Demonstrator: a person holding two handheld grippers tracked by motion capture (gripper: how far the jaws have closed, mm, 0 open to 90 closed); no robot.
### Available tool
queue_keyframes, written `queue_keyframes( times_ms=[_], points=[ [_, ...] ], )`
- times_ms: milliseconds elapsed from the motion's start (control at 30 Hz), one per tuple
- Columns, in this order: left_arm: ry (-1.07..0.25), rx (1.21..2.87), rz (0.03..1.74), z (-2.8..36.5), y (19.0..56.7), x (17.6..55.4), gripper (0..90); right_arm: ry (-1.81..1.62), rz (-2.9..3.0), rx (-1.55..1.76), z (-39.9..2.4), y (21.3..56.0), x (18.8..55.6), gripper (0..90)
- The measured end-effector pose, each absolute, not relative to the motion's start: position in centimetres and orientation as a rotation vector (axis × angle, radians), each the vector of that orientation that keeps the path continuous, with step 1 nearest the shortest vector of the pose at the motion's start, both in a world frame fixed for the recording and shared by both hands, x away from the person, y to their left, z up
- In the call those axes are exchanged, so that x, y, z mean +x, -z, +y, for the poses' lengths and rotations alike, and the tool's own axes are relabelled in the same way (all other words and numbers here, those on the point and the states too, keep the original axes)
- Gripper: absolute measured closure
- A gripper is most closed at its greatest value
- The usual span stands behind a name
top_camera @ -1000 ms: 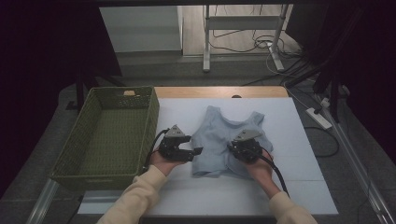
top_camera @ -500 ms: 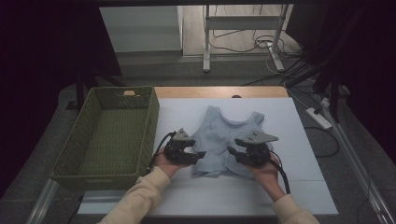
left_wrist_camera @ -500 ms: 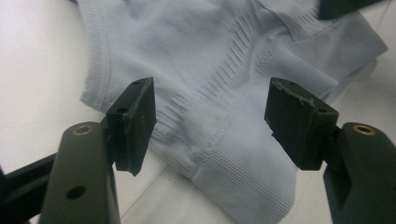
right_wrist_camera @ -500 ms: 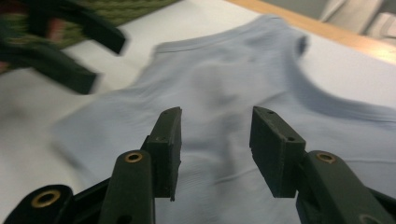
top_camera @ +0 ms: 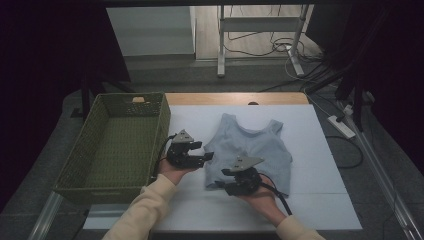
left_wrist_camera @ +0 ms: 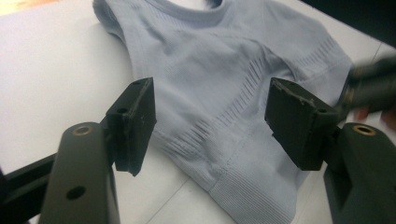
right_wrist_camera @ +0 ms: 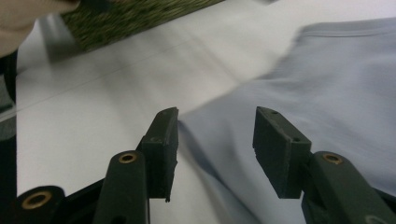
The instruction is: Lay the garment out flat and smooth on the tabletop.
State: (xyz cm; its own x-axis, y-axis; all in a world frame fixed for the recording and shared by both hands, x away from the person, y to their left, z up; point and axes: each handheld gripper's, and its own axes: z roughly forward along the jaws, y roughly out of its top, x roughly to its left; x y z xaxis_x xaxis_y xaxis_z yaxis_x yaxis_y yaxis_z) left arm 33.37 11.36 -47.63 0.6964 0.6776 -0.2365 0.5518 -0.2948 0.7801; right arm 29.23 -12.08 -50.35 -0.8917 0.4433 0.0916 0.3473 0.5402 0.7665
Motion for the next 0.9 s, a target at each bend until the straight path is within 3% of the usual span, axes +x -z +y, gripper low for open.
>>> queue_keyframes(
  times_ms=[167, 333, 900],
  points=[
    [-0.171, 1.978, 0.945, 11.3, 47.6, 33.4, 33.9, -1.117, 2.668, 0.622, -10.0, 51.8, 29.1, 51.4],
    [-0.172, 1.973, 0.947, 11.4, 47.5, 33.4, 33.9, -1.094, 2.639, 0.621, -9.5, 52.3, 29.3, 83.6],
    [-0.174, 1.968, 0.946, 11.6, 47.3, 33.5, 33.9, -1.188, 2.720, 0.546, -7.3, 53.2, 28.3, 85.7]
  ],
)
